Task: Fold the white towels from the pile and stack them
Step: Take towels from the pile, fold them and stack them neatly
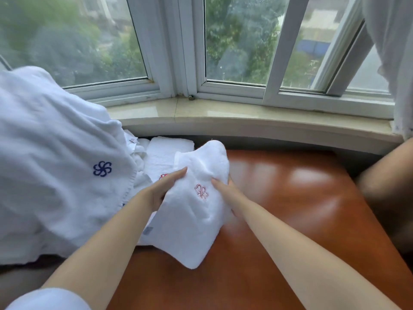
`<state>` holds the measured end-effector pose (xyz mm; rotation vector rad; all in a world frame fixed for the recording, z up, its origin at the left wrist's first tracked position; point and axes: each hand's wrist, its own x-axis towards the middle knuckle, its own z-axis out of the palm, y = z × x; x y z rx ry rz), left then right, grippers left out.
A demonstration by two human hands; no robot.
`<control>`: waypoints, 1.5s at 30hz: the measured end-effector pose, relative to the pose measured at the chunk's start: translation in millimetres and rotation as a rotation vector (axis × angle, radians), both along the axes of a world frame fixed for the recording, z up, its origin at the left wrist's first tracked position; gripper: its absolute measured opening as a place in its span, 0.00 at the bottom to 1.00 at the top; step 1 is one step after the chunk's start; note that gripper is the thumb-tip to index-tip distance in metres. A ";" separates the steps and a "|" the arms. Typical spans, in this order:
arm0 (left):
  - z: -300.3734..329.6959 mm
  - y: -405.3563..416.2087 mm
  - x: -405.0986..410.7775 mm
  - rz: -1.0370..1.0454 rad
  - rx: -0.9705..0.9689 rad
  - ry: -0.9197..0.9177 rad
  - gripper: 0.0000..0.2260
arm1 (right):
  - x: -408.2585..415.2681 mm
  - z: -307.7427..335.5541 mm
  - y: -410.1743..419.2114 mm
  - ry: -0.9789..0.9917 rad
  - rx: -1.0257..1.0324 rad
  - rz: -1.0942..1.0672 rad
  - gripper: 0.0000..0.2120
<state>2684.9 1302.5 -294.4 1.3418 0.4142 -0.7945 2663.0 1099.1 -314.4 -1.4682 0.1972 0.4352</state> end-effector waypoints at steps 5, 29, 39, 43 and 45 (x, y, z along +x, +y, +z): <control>42.7 41.6 1.5 0.085 -0.018 -0.158 0.21 | 8.7 34.1 40.0 -0.091 0.102 0.073 0.20; -48.1 115.2 81.0 0.070 0.757 -0.305 0.26 | 68.9 -70.1 151.0 0.087 -0.378 -0.028 0.35; -13.4 111.2 17.8 -0.072 0.816 -0.241 0.07 | 22.4 -48.8 139.9 -0.027 -0.433 -0.011 0.32; -20.1 117.9 -11.6 -0.371 0.815 -0.066 0.23 | -1.9 -62.9 129.5 0.109 -0.657 0.282 0.39; -18.1 122.9 -11.8 -0.592 1.009 -0.284 0.23 | -5.2 -59.8 131.8 0.051 -0.801 0.300 0.40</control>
